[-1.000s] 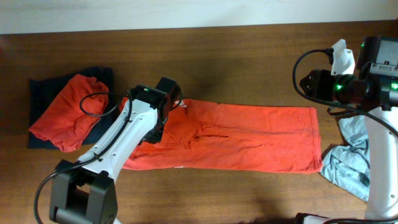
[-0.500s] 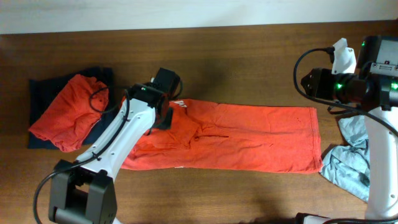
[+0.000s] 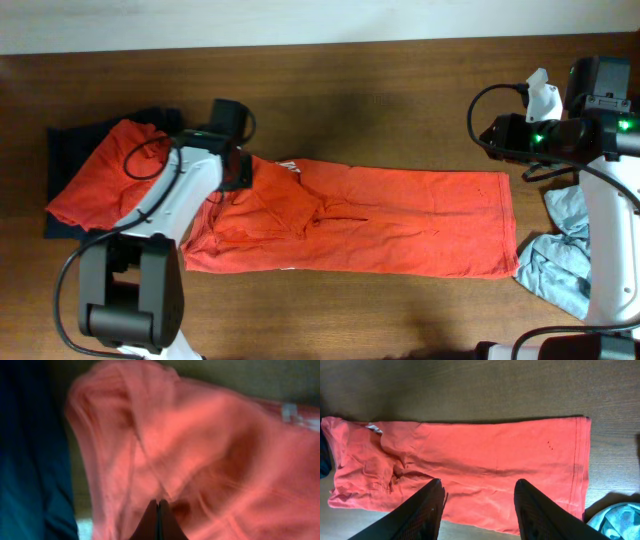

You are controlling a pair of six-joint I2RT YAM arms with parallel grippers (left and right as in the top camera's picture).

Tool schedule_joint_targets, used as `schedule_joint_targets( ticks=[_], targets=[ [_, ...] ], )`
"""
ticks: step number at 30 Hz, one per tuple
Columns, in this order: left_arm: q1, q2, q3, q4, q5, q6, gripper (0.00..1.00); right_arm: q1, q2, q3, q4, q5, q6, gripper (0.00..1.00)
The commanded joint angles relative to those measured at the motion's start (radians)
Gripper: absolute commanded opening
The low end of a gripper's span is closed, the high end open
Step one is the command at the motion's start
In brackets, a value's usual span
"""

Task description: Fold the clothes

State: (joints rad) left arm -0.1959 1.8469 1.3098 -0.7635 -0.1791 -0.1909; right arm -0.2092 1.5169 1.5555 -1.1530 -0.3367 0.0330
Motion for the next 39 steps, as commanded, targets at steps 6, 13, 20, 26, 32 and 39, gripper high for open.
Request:
schedule_joint_targets(
  ticks=[6, 13, 20, 26, 32, 39],
  targets=[
    [0.051, 0.111, -0.002, 0.142, 0.181, 0.128, 0.0, 0.006, 0.012, 0.002, -0.003, 0.013, 0.01, 0.49],
    [0.072, 0.182, -0.002, 0.179, 0.123, 0.12, 0.0, 0.006, 0.036, 0.002, -0.019, 0.021, 0.029, 0.49],
    [0.155, 0.185, -0.002, 0.159, 0.072, 0.057, 0.0, 0.006, 0.146, -0.002, -0.037, 0.039, 0.054, 0.5],
    [0.168, 0.185, -0.002, 0.154, 0.085, 0.065, 0.0, 0.007, 0.302, -0.002, -0.016, 0.038, 0.054, 0.34],
    [0.163, 0.185, -0.002, 0.153, 0.085, 0.065, 0.0, 0.014, 0.442, -0.005, -0.031, 0.08, 0.055, 0.32],
    [0.163, 0.185, -0.002, 0.15, 0.085, 0.065, 0.0, 0.01, 0.558, -0.005, 0.02, 0.19, 0.12, 0.19]
  ],
)
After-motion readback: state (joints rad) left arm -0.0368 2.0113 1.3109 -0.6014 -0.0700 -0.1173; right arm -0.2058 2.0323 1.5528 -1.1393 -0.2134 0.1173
